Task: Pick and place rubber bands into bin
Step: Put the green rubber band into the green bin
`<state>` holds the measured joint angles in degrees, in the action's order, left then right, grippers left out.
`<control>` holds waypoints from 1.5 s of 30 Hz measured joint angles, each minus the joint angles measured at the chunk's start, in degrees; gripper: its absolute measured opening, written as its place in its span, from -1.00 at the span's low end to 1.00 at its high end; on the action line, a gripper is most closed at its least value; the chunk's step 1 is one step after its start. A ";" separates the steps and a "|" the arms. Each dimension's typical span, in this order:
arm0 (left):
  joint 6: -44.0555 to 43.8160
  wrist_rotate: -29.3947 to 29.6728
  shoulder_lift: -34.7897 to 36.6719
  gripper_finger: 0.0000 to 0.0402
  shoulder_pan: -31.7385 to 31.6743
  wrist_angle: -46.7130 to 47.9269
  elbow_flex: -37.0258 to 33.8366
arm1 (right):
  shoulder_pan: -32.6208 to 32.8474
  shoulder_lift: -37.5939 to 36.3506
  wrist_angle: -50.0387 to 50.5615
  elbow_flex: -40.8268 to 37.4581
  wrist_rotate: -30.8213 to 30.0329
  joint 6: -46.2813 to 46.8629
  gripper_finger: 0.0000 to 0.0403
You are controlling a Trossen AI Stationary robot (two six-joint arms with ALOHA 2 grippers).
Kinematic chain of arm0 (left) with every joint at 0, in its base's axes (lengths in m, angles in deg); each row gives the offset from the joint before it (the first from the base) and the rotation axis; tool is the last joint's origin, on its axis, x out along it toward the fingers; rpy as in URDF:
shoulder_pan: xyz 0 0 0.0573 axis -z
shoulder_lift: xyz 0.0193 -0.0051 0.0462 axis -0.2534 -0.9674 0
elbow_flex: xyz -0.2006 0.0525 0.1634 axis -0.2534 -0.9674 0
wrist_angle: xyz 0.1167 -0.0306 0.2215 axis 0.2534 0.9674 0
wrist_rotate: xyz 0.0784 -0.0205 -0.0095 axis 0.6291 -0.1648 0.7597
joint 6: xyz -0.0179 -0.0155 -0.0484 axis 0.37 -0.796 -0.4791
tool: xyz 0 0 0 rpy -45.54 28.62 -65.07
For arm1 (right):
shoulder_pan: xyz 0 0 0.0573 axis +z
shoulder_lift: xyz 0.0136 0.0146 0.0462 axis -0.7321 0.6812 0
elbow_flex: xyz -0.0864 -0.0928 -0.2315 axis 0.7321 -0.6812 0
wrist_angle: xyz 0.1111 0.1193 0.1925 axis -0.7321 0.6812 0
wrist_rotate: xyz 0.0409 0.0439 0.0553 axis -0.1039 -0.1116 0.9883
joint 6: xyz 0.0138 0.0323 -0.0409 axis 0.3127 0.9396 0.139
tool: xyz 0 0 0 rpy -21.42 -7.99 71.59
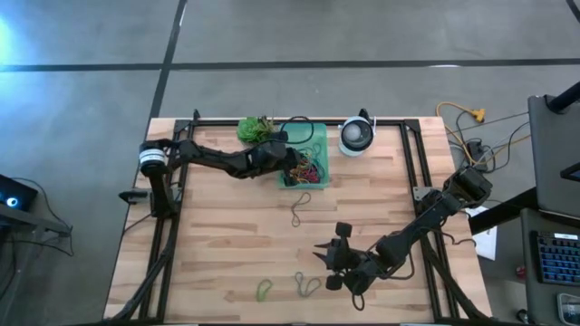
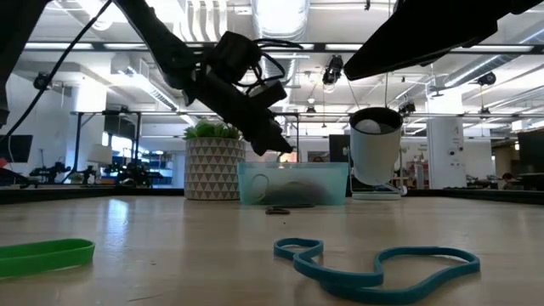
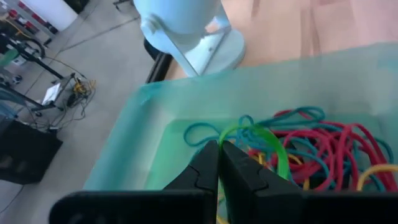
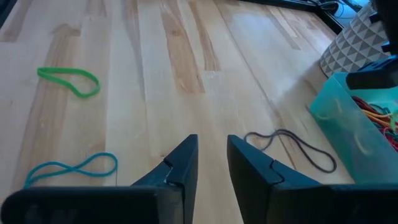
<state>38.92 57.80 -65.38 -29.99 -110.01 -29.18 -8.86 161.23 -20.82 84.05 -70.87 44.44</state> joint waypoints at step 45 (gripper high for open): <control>-7.08 0.88 0.74 -0.63 0.48 3.69 0.27 | -0.14 0.02 0.21 -0.72 0.02 -6.83 -0.62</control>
<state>31.84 58.68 -64.64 -29.51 -106.32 -28.91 -9.01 161.25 -20.61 83.34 -70.85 37.61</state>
